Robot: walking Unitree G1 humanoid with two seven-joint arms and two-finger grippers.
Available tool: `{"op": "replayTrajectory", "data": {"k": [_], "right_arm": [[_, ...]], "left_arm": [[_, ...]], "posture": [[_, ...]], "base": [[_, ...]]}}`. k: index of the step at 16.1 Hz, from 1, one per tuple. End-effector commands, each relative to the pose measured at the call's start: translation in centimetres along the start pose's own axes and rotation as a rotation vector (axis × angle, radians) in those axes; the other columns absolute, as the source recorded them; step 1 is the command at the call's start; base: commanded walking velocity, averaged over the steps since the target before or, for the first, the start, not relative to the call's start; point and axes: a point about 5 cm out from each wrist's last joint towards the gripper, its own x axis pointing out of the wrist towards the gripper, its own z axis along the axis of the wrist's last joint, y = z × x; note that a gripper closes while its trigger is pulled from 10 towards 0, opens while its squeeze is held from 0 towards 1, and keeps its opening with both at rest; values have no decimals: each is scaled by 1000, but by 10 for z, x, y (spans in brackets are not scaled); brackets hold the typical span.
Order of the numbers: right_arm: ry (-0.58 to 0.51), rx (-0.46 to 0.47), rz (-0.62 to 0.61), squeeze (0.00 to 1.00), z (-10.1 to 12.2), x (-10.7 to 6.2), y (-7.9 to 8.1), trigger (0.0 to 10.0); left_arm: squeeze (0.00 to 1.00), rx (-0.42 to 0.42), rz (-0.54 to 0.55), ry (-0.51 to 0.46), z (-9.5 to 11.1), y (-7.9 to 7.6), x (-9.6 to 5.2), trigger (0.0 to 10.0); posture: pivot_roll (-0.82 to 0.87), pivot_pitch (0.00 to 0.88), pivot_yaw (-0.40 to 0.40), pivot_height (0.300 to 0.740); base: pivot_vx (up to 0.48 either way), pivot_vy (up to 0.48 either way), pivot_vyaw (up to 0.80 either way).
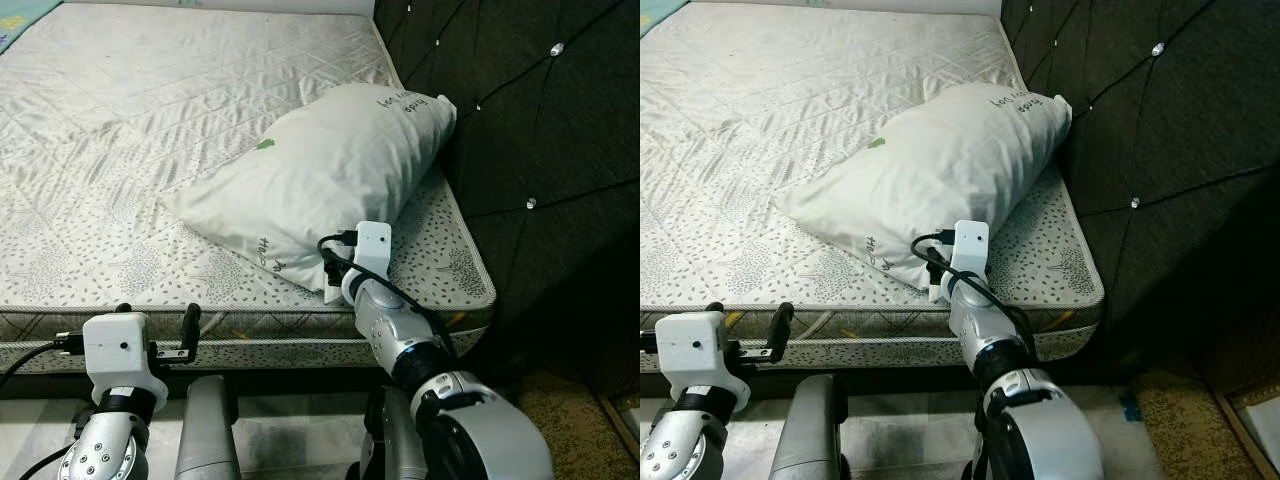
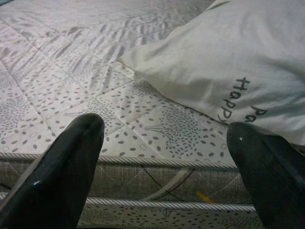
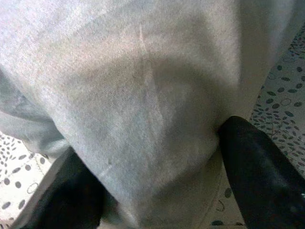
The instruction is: Clean up the room
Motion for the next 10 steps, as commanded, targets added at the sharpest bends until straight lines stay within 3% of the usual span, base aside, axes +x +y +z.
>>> {"op": "replayTrajectory", "data": {"k": [1, 10], "right_arm": [[-38, 72, 167, 0, 14, -9, 79, 0], [-36, 87, 167, 0, 11, -7, 75, 0]], "left_arm": [[0, 1, -1, -12, 4, -1, 0, 10000], [0, 1, -4, -14, 5, -3, 1, 10000]], "posture": [[170, 117, -78, 561], [164, 118, -76, 561]], "base": [[0, 0, 0], [0, 0, 0]]}}
